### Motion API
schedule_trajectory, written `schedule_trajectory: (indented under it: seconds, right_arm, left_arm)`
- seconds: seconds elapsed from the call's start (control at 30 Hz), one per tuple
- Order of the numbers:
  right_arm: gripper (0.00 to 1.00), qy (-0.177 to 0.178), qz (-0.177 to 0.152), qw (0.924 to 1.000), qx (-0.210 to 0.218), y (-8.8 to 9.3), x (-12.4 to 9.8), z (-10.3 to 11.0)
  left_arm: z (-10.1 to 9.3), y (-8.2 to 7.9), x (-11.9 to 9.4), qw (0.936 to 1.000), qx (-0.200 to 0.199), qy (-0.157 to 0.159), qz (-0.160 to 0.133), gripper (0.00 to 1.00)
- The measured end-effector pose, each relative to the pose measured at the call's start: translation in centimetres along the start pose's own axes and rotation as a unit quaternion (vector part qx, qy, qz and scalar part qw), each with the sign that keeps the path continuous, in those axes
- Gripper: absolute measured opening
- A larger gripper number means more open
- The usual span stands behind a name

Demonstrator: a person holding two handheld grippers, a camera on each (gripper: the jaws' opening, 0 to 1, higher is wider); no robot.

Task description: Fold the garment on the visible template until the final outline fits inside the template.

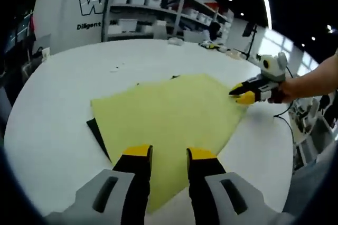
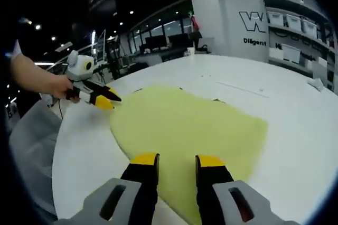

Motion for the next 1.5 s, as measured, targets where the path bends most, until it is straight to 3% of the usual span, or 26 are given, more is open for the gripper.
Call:
schedule_trajectory:
  seconds: [0.07,0.13,0.2,0.27,0.47,0.53,0.6,0.63,0.7,0.83,1.0,1.1,1.23,1.37,1.5]
  right_arm:
    - [0.21,-0.008,-0.008,0.9999,0.001,-0.1,0.5,0.8]
    - [0.21,-0.009,0.008,0.9997,-0.021,0.3,0.8,1.2]
    - [0.2,-0.011,0.018,0.9996,-0.016,1.2,1.1,1.3]
    - [0.18,0.0,0.032,0.9992,-0.022,2.2,0.6,0.9]
    - [0.02,0.022,0.02,0.9992,-0.026,3.7,-1.7,-0.1]
    - [0.01,0.028,0.016,0.9993,-0.016,3.7,-2.5,-0.3]
    - [0.06,0.024,0.029,0.9992,-0.013,3.7,-2.7,0.1]
    - [0.06,0.022,0.038,0.9986,-0.03,3.6,-2.7,0.3]
    - [0.04,0.02,0.024,0.9991,-0.029,2.6,-2.3,0.6]
    - [0.0,-0.005,0.016,0.9985,-0.052,1.1,0.1,1.9]
    - [0.0,-0.053,0.017,0.9949,-0.084,-0.5,4.0,4.3]
    - [0.0,-0.078,0.031,0.9917,-0.098,-0.5,6.0,5.6]
    - [0.0,-0.105,0.06,0.9841,-0.13,0.3,7.2,6.7]
    - [0.0,-0.098,0.042,0.987,-0.121,0.6,6.2,5.6]
    - [0.0,-0.076,0.032,0.9919,-0.097,1.4,3.9,3.8]
  left_arm:
    - [-0.2,0.6,0.2,0.9999,0.014,-0.004,0.006,0.25]
    - [-0.1,1.6,0.3,0.9992,0.031,-0.013,0.02,0.23]
    - [0.2,2.2,0.3,0.9987,0.041,-0.02,0.024,0.21]
    - [0.6,2.4,0.1,0.9982,0.05,-0.028,0.016,0.19]
    - [1.4,2.6,-0.3,0.9982,0.045,-0.039,0.012,0.15]
    - [1.3,2.5,-0.5,0.9982,0.039,-0.042,0.018,0.15]
    - [0.7,1.8,-0.9,0.9982,0.041,-0.042,0.01,0.15]
    - [-0.1,0.9,-0.9,0.9986,0.041,-0.03,-0.013,0.15]
    - [-1.7,-0.3,-0.8,0.9987,0.039,-0.012,-0.032,0.16]
    - [-5.0,-1.0,0.8,0.9977,0.056,0.028,-0.026,0.16]
    - [-7.9,-1.4,3.0,0.9968,0.064,0.043,-0.02,0.14]
    - [-9.1,-0.9,3.7,0.9956,0.076,0.055,-0.009,0.12]
    - [-8.9,0.3,4.0,0.9951,0.083,0.053,0.004,0.09]
    - [-8.4,0.3,3.8,0.9949,0.087,0.051,0.003,0.07]
    - [-6.7,1.0,2.9,0.9963,0.076,0.041,0.001,0.09]
Point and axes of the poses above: the point that each gripper's makers call its tool centre point, and the gripper's own axes: x roughly forward along the fingers, z roughly to its left, y roughly out of its underside, the point moved 3 cm from there along -x, roughly backward along the fingers, and after that the axes turned 12 degrees about -y, right-handed, at the moved point
